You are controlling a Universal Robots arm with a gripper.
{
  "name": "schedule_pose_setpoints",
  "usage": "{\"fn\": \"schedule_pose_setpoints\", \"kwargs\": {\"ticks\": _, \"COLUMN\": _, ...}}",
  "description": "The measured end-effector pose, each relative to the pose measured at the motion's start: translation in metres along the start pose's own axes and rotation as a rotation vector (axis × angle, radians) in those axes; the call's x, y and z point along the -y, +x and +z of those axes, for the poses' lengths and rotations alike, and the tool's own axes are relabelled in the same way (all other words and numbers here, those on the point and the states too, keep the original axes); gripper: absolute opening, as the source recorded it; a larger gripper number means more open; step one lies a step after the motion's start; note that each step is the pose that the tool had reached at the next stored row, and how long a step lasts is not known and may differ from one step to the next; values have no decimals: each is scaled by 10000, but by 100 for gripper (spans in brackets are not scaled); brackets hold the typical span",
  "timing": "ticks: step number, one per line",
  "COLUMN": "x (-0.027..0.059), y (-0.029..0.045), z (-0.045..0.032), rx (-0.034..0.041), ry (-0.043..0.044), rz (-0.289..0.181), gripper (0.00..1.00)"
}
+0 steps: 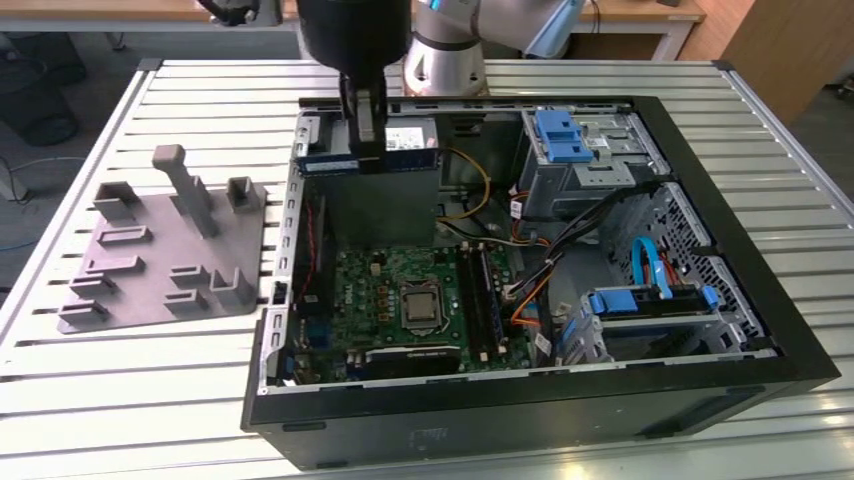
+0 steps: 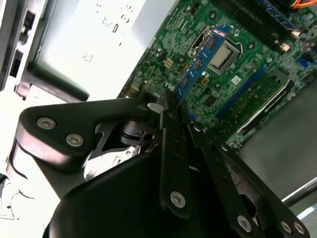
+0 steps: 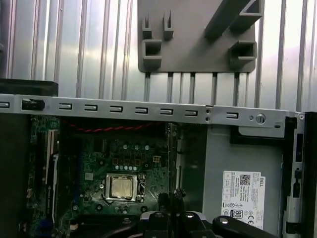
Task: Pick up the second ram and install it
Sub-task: 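Pick up the second ram and move it above second insertion slot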
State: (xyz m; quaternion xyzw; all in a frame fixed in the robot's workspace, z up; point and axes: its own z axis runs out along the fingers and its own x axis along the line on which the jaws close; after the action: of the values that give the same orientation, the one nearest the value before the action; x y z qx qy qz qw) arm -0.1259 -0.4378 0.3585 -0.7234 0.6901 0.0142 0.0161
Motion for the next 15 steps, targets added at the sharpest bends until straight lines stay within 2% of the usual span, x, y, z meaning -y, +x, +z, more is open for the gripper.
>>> {"fn": "schedule_pose_setpoints", "kwargs": {"ticks": 6, "x": 166, "y": 29, "z": 114, "rx": 2, "ry": 2, "rz": 0, "gripper": 14}}
{"fn": "schedule_pose_setpoints", "kwargs": {"ticks": 12, "x": 272, "y": 74, "z": 221, "rx": 0, "ry": 0, "rz": 0, "gripper": 14}}
{"fn": "schedule_pose_setpoints", "kwargs": {"ticks": 15, "x": 304, "y": 121, "z": 273, "rx": -2, "ry": 0, "rz": -1, "gripper": 14}}
